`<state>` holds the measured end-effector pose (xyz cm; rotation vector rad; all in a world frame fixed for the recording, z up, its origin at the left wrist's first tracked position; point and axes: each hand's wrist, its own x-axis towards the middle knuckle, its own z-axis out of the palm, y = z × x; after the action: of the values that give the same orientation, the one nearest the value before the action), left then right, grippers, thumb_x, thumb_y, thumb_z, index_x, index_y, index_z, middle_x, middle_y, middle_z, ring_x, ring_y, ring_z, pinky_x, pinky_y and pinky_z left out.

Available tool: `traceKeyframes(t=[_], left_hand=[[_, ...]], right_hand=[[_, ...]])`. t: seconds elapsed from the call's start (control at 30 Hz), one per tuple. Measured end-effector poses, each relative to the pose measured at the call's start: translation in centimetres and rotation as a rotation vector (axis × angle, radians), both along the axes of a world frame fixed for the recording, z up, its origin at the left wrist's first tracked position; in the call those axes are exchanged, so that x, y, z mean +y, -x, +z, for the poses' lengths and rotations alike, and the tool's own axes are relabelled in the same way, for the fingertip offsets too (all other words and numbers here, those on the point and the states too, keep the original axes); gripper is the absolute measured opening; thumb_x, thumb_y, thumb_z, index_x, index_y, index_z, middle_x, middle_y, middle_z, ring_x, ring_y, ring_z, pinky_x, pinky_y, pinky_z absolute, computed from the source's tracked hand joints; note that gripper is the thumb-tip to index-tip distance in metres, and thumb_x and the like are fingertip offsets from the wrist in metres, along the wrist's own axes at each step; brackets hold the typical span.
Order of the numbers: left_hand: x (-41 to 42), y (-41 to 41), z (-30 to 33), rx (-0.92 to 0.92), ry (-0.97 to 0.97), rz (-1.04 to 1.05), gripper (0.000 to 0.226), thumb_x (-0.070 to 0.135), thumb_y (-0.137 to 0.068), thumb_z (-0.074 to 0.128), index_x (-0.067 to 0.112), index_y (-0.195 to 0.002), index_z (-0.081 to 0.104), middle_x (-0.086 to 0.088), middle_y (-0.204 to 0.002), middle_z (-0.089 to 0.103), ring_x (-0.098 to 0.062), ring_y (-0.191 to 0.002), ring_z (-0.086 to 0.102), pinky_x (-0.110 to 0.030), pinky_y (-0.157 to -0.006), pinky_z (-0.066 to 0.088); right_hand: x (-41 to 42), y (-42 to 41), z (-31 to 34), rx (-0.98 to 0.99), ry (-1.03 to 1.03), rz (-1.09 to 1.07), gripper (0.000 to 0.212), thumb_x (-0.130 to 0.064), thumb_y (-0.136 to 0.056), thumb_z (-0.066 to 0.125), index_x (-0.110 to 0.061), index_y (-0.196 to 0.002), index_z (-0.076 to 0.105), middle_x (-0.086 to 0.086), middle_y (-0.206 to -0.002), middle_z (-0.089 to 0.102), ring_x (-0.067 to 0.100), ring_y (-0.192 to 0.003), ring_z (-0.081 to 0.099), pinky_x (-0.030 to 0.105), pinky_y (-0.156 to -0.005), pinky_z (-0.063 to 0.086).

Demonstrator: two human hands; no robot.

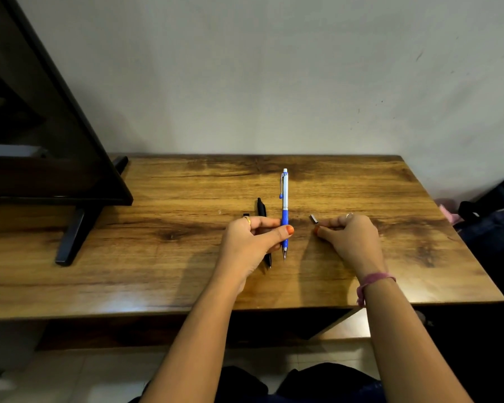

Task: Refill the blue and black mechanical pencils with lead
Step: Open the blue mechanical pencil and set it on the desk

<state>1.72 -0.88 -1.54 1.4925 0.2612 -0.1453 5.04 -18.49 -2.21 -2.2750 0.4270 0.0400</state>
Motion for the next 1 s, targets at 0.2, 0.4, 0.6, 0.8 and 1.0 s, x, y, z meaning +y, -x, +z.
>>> traceKeyframes(t=[0.2,0.4,0.6,0.8,1.0], left_hand=[[0.0,0.0,0.0,0.008,0.013,-0.008,0.019,0.018,-0.070,0.082,0.019,-0.086,0.071,0.007,-0.074,0.075,-0.005,-0.070,0.071,-0.016,-0.060,0.053],[0.0,0.1,0.0,0.023,0.104,0.012,0.018,0.017,-0.071,0.082,0.017,-0.086,0.071,0.002,-0.077,0.076,-0.008,-0.071,0.072,-0.016,-0.059,0.054],[-0.2,0.0,-0.3,0.048,0.139,0.026,0.024,0.022,-0.068,0.084,0.018,-0.088,0.071,0.000,-0.081,0.076,-0.014,-0.078,0.073,-0.022,-0.065,0.057],[-0.4,-0.1,-0.5,0.031,0.138,0.015,0.028,0.021,-0.069,0.083,0.013,-0.093,0.071,-0.002,-0.081,0.076,-0.016,-0.076,0.073,-0.020,-0.062,0.056],[0.3,-0.4,-0.1,-0.098,-0.073,0.046,0.015,0.030,-0.075,0.078,0.024,-0.086,0.070,0.006,-0.076,0.075,-0.006,-0.072,0.071,-0.014,-0.058,0.052]], right_hand=[[-1.5,0.1,0.3,0.001,-0.195,0.014,0.006,-0.015,-0.086,0.070,-0.016,-0.090,0.075,0.000,-0.080,0.069,0.015,-0.082,0.061,0.032,-0.078,0.051],[-0.9,2.7,2.8,-0.034,-0.548,0.043,0.009,-0.009,-0.085,0.069,-0.017,-0.087,0.073,-0.002,-0.076,0.072,0.006,-0.066,0.063,0.014,-0.054,0.048],[2.1,4.4,4.0,0.089,-0.601,0.234,0.023,-0.012,-0.071,0.082,-0.015,-0.092,0.072,0.002,-0.080,0.076,0.004,-0.068,0.067,0.014,-0.054,0.050],[3.2,4.5,3.6,0.026,-0.515,0.212,0.017,-0.005,-0.074,0.079,-0.016,-0.083,0.070,-0.004,-0.065,0.073,0.001,-0.058,0.066,0.012,-0.049,0.047],[3.1,4.0,2.9,-0.004,-0.302,0.164,0.015,-0.009,-0.074,0.079,-0.022,-0.075,0.071,0.000,-0.069,0.074,0.013,-0.068,0.071,0.029,-0.067,0.059]])
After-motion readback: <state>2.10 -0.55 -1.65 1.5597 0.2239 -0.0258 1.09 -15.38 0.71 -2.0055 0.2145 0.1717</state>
